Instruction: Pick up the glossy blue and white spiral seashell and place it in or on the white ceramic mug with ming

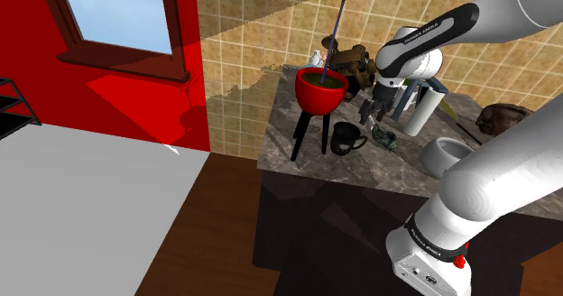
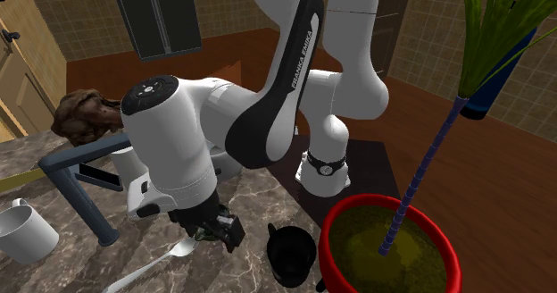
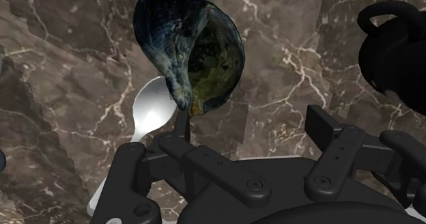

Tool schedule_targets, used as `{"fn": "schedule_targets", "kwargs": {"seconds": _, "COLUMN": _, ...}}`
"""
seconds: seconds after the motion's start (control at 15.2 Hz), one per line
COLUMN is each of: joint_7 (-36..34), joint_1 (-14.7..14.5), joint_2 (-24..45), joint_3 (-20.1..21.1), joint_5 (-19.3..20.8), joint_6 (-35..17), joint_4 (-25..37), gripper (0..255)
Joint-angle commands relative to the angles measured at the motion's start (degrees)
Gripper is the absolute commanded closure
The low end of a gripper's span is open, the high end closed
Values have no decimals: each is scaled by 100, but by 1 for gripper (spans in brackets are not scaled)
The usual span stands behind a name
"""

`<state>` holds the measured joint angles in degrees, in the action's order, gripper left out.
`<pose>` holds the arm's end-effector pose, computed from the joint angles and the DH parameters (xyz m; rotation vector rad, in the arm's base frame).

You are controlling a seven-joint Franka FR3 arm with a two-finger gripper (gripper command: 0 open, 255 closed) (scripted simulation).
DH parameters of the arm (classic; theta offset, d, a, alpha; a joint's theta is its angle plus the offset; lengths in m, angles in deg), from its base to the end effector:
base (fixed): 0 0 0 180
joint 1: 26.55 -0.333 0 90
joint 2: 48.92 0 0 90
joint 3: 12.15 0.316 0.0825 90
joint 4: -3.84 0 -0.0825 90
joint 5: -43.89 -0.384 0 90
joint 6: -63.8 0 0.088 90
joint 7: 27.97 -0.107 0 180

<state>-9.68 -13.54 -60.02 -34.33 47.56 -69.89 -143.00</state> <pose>0.3538 -0.2466 0.3254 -3.0726 0.3724 0.0476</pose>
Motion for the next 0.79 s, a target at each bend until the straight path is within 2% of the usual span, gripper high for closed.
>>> {"fn": "schedule_targets", "kwargs": {"seconds": 0.0, "joint_7": 1, "joint_1": 0, "joint_2": 2, "joint_3": -1, "joint_5": -1, "joint_6": -4, "joint_4": -1, "gripper": 0}}
{"fn": "schedule_targets", "kwargs": {"seconds": 0.13, "joint_7": 1, "joint_1": 0, "joint_2": 2, "joint_3": -1, "joint_5": -1, "joint_6": -3, "joint_4": -1, "gripper": 0}}
{"fn": "schedule_targets", "kwargs": {"seconds": 0.2, "joint_7": 1, "joint_1": 0, "joint_2": 2, "joint_3": -1, "joint_5": -1, "joint_6": -3, "joint_4": -1, "gripper": 255}}
{"fn": "schedule_targets", "kwargs": {"seconds": 0.73, "joint_7": 1, "joint_1": 0, "joint_2": 2, "joint_3": 0, "joint_5": -1, "joint_6": -3, "joint_4": -1, "gripper": 255}}
